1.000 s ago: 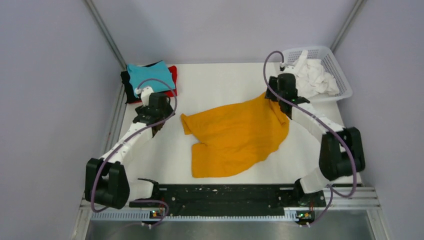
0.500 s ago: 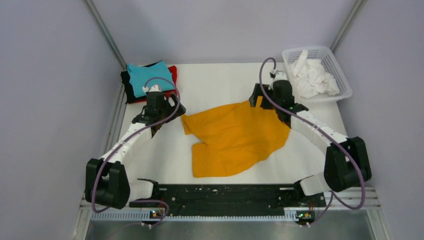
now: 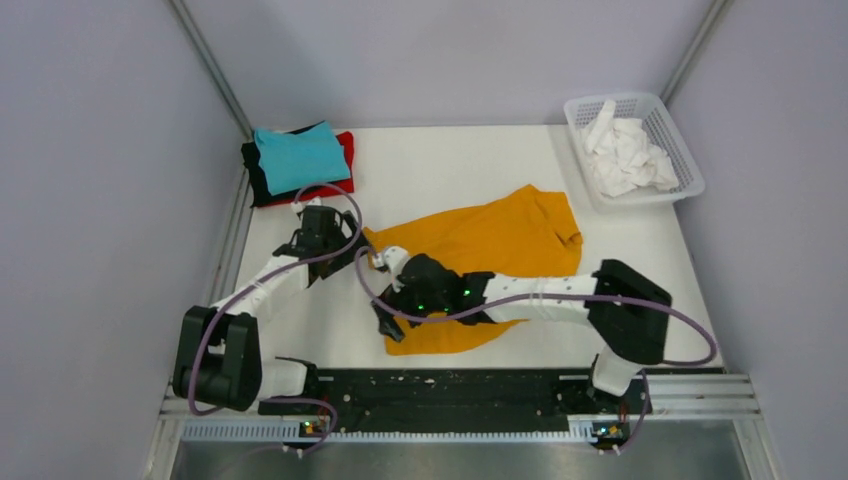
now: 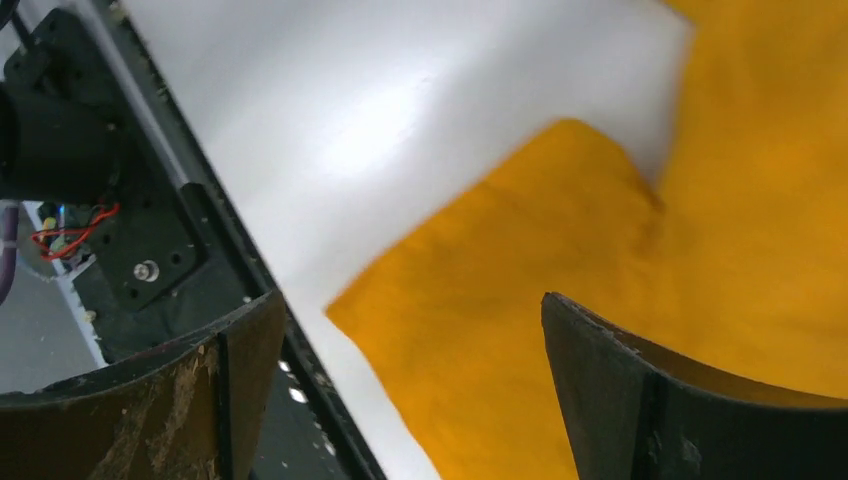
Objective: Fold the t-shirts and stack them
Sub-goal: Flatten out the tshirt
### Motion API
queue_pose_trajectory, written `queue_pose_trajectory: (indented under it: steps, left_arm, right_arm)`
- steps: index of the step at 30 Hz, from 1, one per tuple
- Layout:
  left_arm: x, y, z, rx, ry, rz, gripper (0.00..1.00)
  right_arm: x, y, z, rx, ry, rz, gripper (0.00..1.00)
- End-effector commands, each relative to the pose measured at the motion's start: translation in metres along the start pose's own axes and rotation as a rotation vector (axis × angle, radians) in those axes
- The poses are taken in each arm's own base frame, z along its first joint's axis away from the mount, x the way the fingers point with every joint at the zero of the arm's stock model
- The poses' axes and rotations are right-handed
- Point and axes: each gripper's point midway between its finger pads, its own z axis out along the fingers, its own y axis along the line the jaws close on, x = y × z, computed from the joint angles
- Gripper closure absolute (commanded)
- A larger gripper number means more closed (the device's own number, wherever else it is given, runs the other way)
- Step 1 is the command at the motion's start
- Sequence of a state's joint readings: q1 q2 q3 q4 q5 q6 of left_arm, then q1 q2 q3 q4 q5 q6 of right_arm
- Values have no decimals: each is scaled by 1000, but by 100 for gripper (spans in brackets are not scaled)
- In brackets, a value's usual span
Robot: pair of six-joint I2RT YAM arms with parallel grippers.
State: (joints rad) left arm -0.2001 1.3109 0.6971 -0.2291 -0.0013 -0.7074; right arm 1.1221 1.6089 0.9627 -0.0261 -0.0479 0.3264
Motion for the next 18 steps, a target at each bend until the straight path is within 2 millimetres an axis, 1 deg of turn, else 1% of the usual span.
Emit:
queue_pose_trajectory:
  steps: [1,3,4,7,9,10,12,14,16,18]
  left_arm:
    - [-17,9,-5,-56,-92,-29,1]
    - [-17,12,-5,-65,-93,-26,1]
    - [-18,14,-5,-72,-96,-26,1]
    - [-19,20,-3,-88,-95,-37,1]
    - [-19,20,0,-80,-85,-46,1]
    - [-18,19,1,-69,-78,-51,1]
    - [-18,17,3,-55,-72,-54,1]
    - [-17,18,5,-59,-63,-57,1]
    - [-17,18,4,-56,-59,-63,1]
    - [-18,18,1,-52,-63,-64,1]
  right_arm:
    - [6,41,43,-50,93,-155,7]
    - [15,45,55,-38,148,-157,13]
    - [16,47,59,-31,155,-156,15]
    - [27,57,63,-37,178,-177,17]
    - [40,67,65,-49,209,-196,19]
    - [50,68,67,-45,239,-207,19]
    - [67,62,72,-13,297,-213,20]
    - [80,50,76,40,328,-198,21]
    - [86,42,77,80,342,-177,28]
    - [85,35,75,121,342,-163,36]
